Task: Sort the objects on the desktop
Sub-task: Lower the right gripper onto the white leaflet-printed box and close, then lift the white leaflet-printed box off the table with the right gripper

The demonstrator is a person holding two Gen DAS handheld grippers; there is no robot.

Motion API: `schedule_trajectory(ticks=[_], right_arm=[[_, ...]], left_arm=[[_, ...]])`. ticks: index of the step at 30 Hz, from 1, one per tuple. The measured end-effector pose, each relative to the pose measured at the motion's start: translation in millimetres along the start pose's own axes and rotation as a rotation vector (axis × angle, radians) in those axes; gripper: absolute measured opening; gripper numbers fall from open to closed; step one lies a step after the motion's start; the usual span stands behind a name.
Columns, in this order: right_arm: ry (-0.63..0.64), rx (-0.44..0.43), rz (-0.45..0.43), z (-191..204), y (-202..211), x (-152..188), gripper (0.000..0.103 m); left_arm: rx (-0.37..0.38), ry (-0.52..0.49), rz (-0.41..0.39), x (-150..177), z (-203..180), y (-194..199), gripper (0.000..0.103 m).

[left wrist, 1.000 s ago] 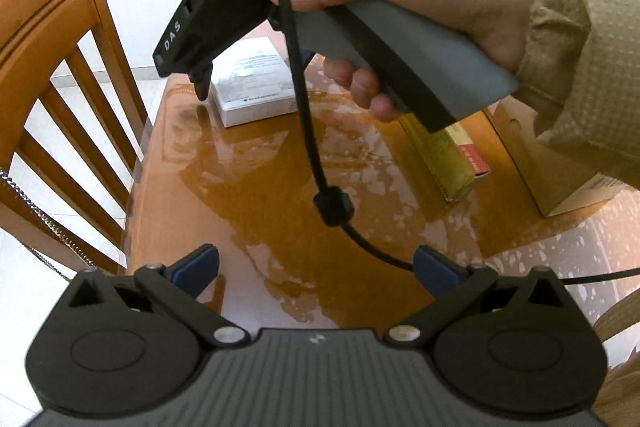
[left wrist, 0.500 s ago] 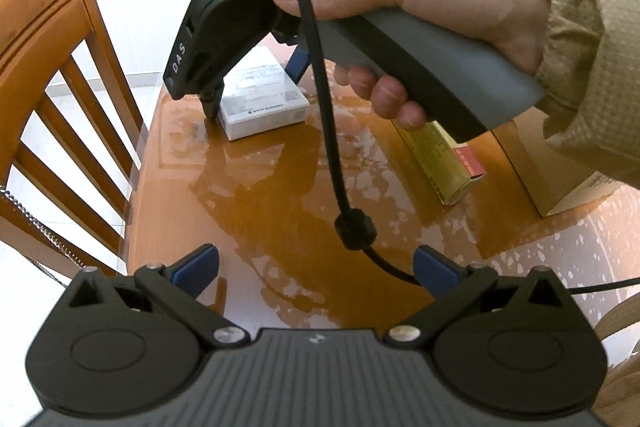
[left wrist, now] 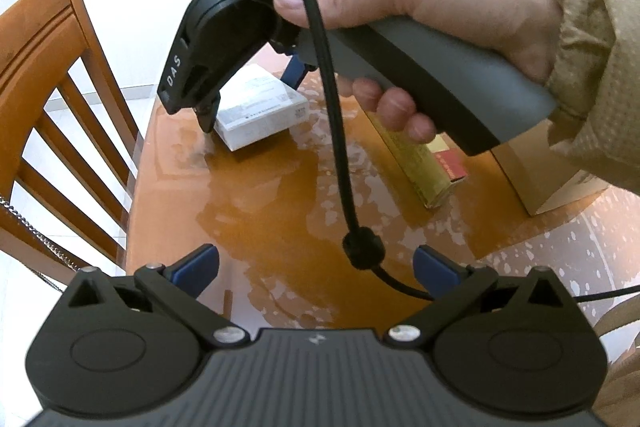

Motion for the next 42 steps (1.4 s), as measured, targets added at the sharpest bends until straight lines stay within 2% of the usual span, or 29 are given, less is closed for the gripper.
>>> schedule_trajectory(ticks=[9, 23, 35, 42], right_arm=[[0.009, -0.012, -0.010, 2.5, 8.2, 4.2, 0.079], [0.025, -0.047, -0.035, 2.9, 30.8, 18.7, 0.078], [0.088, -0.079, 0.059, 4.9, 11.9, 65.8, 0.076], [0.096, -0.081, 0.050, 2.9, 13.8, 74.1, 0.077]], left_arm=[[-0.018, 0.009, -0.012, 0.4, 1.1, 4.2, 0.103], [-0.056, -0.020, -0.031, 6.0, -20.9, 19.2, 0.103], [-0.066, -0.023, 0.015, 24.6, -42.8, 14.4, 0.103], [-0.074, 0.019, 0.012, 30.8, -43.7, 15.9, 0.103]])
Point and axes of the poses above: each gripper's, at about its wrist camera, not at the fingertips, and y roughly against the way its jaws point, z to its left, x to its underside, the point moved 3 cm from there along -y, roughly the way its jaws point, and after that the axes turned 11 degrees about z, right-handed, at the moved point
